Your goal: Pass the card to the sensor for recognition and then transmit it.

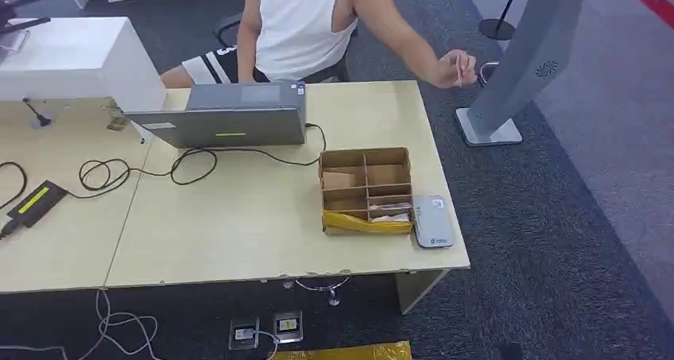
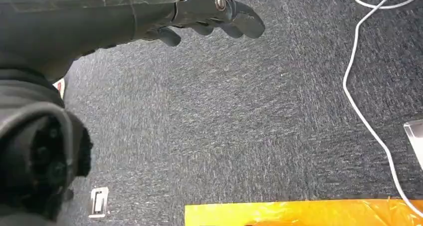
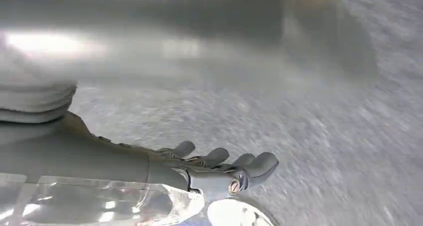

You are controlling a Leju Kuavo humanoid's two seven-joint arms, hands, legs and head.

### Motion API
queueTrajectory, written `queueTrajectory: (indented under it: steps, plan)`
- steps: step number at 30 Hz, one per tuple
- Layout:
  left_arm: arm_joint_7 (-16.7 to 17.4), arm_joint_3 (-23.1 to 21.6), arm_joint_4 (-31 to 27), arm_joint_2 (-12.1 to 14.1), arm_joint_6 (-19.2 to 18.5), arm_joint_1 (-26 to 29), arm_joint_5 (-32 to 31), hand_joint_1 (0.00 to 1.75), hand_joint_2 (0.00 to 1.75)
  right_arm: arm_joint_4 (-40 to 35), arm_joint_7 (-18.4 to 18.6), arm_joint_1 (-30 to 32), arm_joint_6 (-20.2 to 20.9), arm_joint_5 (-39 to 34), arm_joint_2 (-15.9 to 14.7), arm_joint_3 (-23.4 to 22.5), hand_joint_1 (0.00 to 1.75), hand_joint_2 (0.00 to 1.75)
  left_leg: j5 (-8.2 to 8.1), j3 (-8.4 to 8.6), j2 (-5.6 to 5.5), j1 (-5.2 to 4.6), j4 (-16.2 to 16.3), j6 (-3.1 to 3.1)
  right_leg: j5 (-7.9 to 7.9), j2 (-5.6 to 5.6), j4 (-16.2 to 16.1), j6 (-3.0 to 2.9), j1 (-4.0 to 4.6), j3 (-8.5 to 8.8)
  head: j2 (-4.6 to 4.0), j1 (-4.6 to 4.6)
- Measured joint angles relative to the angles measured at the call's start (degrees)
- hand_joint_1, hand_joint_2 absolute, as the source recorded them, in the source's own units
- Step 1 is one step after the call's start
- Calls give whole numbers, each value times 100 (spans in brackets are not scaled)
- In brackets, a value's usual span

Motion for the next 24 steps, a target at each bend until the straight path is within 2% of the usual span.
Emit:
queueTrajectory:
  steps: [2, 5, 6, 7, 8, 9, 10, 12, 13, 14, 15, 17, 19, 20, 24]
  plan:
    - [0, 0, 0, 4, 4, 0, 35, 0, 0, 0, -664, -132, -180, -541, -104, -180, 0, 175, 0, -1, 1, -1, 0, 0, 1, 1, 0, 1, -1, 0, 0, 2]
    - [0, 0, 0, 7, 7, 0, 59, 0, 0, -132, -1975, -466, -225, -1808, -320, -377, 0, 175, 4, 0, 2, -9, 1, 6, 5, 2, 0, 6, -11, 0, 0, 0]
    - [0, 0, 0, 9, 11, 0, 74, 0, 0, -210, -2350, -620, -174, -2103, -407, -413, 0, 175, 5, 0, 2, -12, 1, 6, 7, 2, 0, 9, -13, -1, 0, 0]
    - [0, 0, 0, 13, 24, 0, 90, 0, 0, -329, -2484, -758, 48, -2399, -468, -415, 0, 175, 6, 4, 3, -11, 1, 7, 7, 2, -2, 10, -12, -1, 0, 2]
    - [0, 0, 0, 11, 39, -3, 100, 0, 0, -578, -2259, -811, 445, -2967, -415, -374, 0, 175, 6, 22, 3, -11, 5, 8, 7, 8, -9, 10, -9, -5, 0, 6]
    - [0, -2, 0, 9, 46, -4, 100, 0, 0, -930, -1794, -684, 657, -3694, -387, -211, 0, 175, 0, 48, -1, -11, 8, 15, -1, 7, -26, 19, -4, 11, 0, 2]
    - [0, -2, 0, 11, 52, -6, 103, 0, 0, -1390, -1113, -433, 544, -4327, -444, 89, 0, 175, -10, 68, -18, -11, 9, 30, -22, -3, -36, 45, -1, 42, 0, 2]
    - [0, -4, 0, 9, 59, 14, 118, 0, 0, -2659, 1233, 306, 6, -5071, -677, 1028, 0, 175, -14, 47, -107, -64, -1, 54, -52, -100, 7, 56, -67, 88, 0, 28]
    - [0, -4, 2, -2, 61, 41, 124, 0, 0, -3391, 2104, 527, -216, -4986, -769, 1472, 0, 175, -15, 18, -73, -99, -5, 53, -51, -61, 44, 56, -102, 47, 0, 24]
    - [0, -4, 4, 0, 63, 61, 138, 0, 0, -4053, 2654, 618, -258, -4858, -798, 1866, 0, 175, -37, -83, 23, -104, -10, 31, -41, 46, 56, 43, -110, 12, 0, -9]
    - [0, -4, 9, 15, 66, 43, 142, 0, 0, -4619, 2900, 674, -262, -4773, -857, 2276, 0, 175, -74, -41, 119, -93, -15, 27, -40, 145, 42, 43, -101, 9, 0, -20]
    - [0, -4, 9, 17, 68, -38, 151, 0, 0, -5480, 2456, 893, -260, -4721, -857, 3008, 0, 175, -98, 8, 146, -69, -16, 39, -44, 162, 25, 41, -66, 63, 0, -17]
    - [0, -9, 7, -11, 68, -96, 155, 0, 0, -6311, 2150, 1045, -255, -4727, -754, 3680, 0, 175, -81, 12, 116, -73, -14, 42, -46, 116, 24, 41, -71, 67, 0, -24]
    - [0, -9, 7, -15, 68, -99, 166, 0, 0, -6589, 2119, 1048, -255, -4729, -697, 3923, 0, 175, -66, 6, 95, -76, -13, 57, -46, 88, 26, 42, -74, 66, 0, -41]
    - [0, -11, 13, -31, 68, -33, 218, 0, 0, -7625, 2165, 1076, -255, -4635, -680, 4727, 0, 175, -34, -6, 0, -64, -10, 49, -49, 2, 26, 40, -60, 69, 0, -35]
